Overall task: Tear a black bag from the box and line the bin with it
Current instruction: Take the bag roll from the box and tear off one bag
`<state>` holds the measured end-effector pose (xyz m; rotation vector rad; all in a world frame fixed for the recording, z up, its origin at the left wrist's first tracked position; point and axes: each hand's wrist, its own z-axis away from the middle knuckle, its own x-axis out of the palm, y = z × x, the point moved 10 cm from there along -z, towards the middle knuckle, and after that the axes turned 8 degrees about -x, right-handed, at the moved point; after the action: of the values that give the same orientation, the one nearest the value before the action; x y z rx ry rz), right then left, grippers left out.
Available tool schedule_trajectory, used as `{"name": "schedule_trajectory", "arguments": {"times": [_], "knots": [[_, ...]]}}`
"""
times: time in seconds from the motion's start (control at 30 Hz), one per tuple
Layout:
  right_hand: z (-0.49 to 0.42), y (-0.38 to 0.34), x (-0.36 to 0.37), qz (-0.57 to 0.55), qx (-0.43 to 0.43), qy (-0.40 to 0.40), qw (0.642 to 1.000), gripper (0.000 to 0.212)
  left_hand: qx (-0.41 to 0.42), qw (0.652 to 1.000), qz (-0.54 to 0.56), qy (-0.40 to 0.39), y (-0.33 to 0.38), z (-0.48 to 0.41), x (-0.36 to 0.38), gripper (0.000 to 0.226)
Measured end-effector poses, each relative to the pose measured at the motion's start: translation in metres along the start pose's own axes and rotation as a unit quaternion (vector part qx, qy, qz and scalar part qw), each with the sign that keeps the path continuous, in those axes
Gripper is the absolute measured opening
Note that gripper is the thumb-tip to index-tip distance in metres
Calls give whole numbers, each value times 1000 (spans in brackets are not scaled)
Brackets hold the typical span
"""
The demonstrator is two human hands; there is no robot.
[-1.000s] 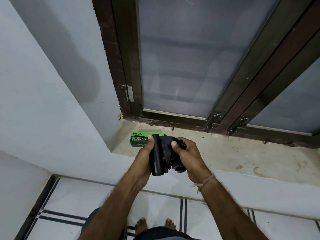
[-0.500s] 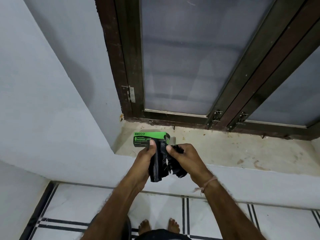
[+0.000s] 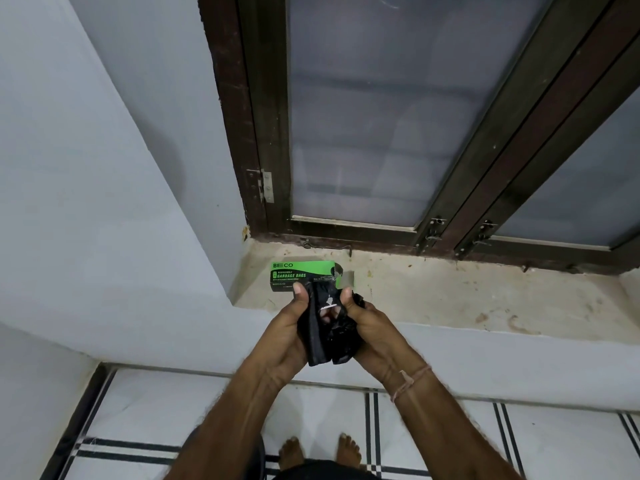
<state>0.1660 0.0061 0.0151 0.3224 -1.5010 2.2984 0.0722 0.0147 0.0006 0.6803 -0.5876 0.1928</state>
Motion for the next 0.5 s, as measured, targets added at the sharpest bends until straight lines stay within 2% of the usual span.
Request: {"name": "schedule_trajectory", "arguments": {"times": [0.13, 0.33, 0.5], "knots": [[2, -3, 8, -77, -13, -3, 997, 44, -4, 1000, 30, -9, 0, 2, 4, 65], [7, -8, 18, -106, -29, -21, 994, 56, 13, 995, 99, -1, -1, 1, 1, 66], [9, -8, 24, -169, -21, -12, 985, 64, 37, 989, 141, -33, 6, 3, 11, 67]]}}
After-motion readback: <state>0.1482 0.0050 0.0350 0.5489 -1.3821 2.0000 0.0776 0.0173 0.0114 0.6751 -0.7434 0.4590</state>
